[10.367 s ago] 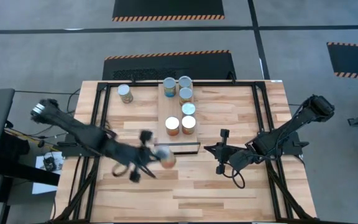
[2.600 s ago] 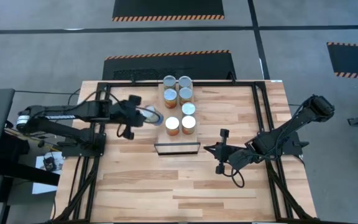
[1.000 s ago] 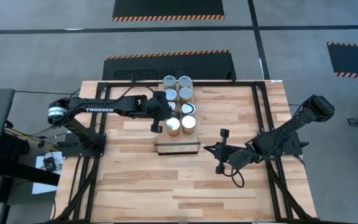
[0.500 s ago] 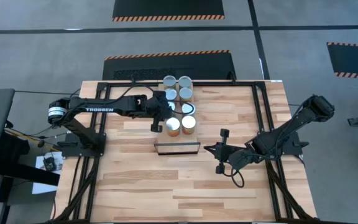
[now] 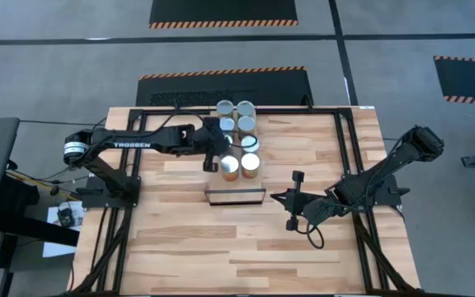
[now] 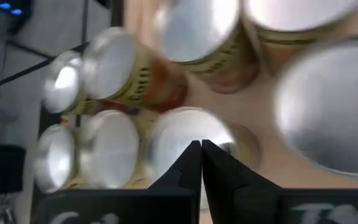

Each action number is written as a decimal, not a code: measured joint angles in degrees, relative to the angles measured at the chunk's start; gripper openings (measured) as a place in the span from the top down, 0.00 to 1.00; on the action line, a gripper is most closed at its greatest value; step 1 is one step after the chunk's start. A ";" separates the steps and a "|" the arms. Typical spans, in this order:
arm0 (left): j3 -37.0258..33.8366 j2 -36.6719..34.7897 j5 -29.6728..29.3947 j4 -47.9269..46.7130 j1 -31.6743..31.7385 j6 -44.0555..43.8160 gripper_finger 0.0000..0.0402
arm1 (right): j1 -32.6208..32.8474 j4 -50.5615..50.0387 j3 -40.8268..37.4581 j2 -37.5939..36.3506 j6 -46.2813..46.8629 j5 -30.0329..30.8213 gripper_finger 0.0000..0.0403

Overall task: Pick and place cans onto a shelf
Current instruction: Align the canned peaches with the other canned peaches on the shelf

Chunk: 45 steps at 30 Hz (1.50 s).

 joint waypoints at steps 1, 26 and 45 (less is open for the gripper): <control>0.00 -0.02 -0.39 0.43 0.37 -0.48 0.99 | 0.00 0.00 0.00 0.00 0.00 -0.01 0.96; 0.26 4.31 6.32 3.11 5.08 -4.34 1.00 | 0.00 -0.55 -0.04 0.00 0.66 -0.01 0.96; 0.00 3.17 6.28 1.52 4.29 -5.68 1.00 | 0.01 -0.63 -0.04 0.00 0.87 0.01 0.96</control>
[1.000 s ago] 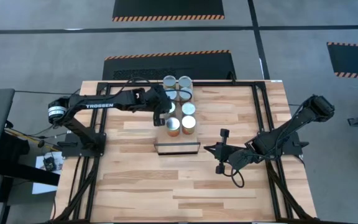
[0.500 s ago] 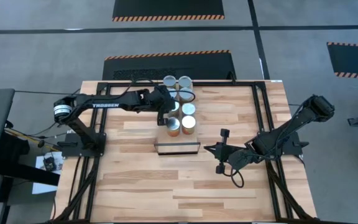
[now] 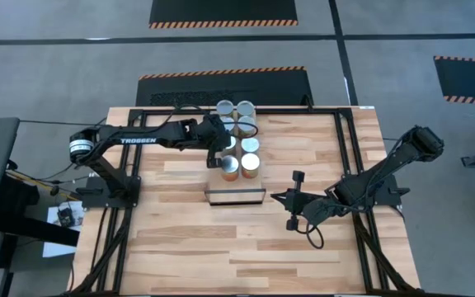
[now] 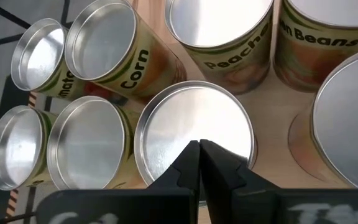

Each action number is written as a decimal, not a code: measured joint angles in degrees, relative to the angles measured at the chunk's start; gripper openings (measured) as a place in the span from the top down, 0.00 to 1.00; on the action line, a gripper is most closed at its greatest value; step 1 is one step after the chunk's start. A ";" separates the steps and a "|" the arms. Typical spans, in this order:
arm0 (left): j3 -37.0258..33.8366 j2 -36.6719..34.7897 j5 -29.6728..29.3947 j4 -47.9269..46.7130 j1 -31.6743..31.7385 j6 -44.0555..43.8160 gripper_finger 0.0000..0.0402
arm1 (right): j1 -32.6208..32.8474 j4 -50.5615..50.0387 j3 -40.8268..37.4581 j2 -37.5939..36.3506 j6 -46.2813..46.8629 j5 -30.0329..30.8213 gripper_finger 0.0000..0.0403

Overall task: Pick and place cans onto a shelf
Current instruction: Align the canned peaches with the other canned peaches on the shelf, then return to Home Position

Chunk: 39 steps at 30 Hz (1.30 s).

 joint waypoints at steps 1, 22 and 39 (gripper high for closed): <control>0.00 0.00 0.00 0.00 0.00 -0.02 1.00 | -0.01 0.00 0.00 0.00 0.00 -0.02 0.96; -0.17 -8.13 2.68 0.30 0.00 -0.02 1.00 | -0.01 0.02 0.00 0.00 -0.07 0.00 0.96; -24.26 -29.70 19.07 25.14 -3.56 -1.21 1.00 | -2.05 -2.15 0.04 -0.02 -6.10 -0.28 0.97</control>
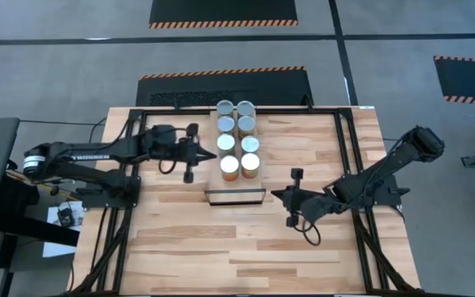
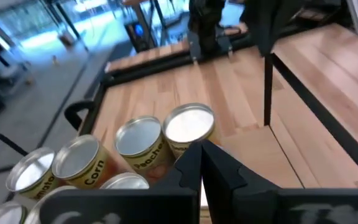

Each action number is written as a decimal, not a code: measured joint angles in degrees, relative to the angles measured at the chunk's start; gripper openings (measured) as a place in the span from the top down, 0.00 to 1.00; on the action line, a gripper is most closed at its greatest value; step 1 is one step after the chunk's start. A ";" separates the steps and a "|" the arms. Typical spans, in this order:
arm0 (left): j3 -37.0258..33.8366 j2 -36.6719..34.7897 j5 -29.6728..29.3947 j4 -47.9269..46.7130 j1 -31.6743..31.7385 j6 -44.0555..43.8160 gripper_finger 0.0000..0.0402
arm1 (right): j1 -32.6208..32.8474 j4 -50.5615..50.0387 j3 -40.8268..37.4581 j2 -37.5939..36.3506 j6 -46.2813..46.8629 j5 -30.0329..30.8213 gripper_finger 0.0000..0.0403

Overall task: Pick and place cans onto a shelf
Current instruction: Return to Home Position

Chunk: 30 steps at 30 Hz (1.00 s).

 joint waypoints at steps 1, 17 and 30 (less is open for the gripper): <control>-2.01 -1.13 -0.01 2.28 0.01 -0.04 1.00 | -1.03 -0.06 0.00 -0.05 -0.73 -0.75 0.97; -22.39 -19.68 2.35 14.75 1.34 -4.01 1.00 | -29.57 18.38 -3.62 -10.96 -20.44 -36.62 0.97; -31.54 -31.96 9.41 17.44 10.49 -10.22 1.00 | -44.70 28.21 -17.42 -23.42 -15.37 -51.95 0.98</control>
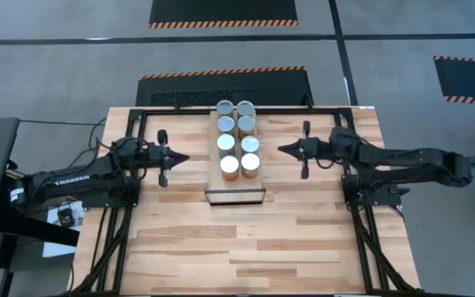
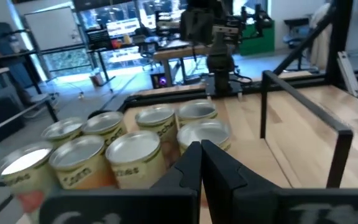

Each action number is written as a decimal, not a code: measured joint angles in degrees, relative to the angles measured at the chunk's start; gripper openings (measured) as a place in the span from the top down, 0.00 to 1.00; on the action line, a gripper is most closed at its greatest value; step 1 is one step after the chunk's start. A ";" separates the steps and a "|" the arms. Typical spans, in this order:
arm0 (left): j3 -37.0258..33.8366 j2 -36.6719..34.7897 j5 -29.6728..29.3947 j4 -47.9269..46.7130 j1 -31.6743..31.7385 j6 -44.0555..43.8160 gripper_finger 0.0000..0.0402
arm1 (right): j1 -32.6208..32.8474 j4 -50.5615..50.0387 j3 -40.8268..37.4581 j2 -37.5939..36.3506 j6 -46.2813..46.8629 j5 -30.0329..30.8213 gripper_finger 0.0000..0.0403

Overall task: Pick and place cans onto a shelf
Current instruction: Return to Home Position

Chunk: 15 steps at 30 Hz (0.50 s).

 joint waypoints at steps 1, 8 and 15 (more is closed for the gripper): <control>-0.58 -0.85 -0.07 -0.12 0.45 -0.26 1.00 | 0.06 0.12 -0.74 -1.45 -0.36 0.70 0.98; -5.25 -7.63 -0.37 -0.12 2.06 -2.80 1.00 | -0.55 -1.48 -7.40 -13.53 0.33 1.75 0.98; -11.26 -15.50 -2.11 1.44 2.04 -5.58 1.00 | -1.58 -4.28 -13.99 -26.62 3.23 2.74 0.97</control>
